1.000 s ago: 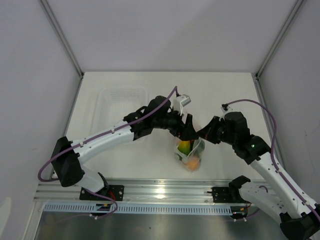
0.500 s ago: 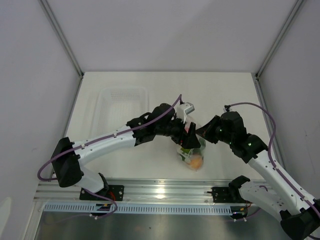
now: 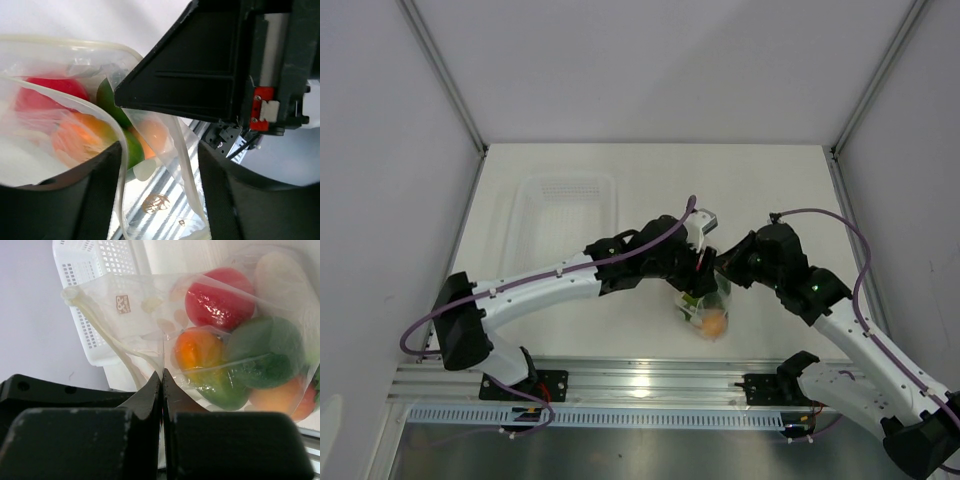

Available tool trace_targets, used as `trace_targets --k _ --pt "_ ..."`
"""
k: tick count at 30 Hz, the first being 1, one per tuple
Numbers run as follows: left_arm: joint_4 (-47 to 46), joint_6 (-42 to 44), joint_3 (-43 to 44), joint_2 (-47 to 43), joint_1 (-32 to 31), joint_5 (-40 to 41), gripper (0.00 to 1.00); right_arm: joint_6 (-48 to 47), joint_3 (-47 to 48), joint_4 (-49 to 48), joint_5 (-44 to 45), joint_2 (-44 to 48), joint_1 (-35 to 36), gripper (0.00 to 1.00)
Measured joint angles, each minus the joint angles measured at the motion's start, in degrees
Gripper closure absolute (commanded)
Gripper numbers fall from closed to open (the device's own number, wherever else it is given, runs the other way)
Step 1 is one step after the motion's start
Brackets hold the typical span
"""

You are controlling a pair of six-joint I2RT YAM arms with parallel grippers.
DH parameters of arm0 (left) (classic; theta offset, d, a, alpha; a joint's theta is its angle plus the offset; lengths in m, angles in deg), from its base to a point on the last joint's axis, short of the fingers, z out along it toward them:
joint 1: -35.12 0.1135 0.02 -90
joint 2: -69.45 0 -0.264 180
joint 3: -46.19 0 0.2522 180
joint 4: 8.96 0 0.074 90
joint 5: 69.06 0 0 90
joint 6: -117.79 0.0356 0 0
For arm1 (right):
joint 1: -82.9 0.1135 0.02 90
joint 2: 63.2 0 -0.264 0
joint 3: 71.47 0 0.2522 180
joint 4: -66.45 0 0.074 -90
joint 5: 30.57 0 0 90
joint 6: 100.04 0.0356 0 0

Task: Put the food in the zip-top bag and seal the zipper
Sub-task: Adjust the zipper food storage bag at the center of the board.

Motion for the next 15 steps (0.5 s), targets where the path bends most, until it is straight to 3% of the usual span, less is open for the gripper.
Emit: trace_targets --k 1,3,7,10,15 --pt "0.26 0.22 0.26 0.35 -0.15 0.63 0.51 0.35 0.0 0.0 0.37 -0.04 0.2 1.0" --pt "0.68 0.42 0.66 1.01 -0.42 1.9 0.57 0.72 0.0 0.02 1.03 -0.04 0.46 1.0" --pt "1.27 0.52 1.18 2.21 -0.98 3.8 0.81 0.85 0.0 0.11 2.08 -0.04 0.61 0.99" --pt "1.77 0.55 1.29 2.64 -1.31 5.38 0.99 0.85 0.0 0.22 2.43 -0.04 0.66 0.92" --pt "3.74 0.79 2.34 3.34 -1.49 7.74 0.99 0.59 0.0 0.24 3.23 -0.02 0.66 0.74"
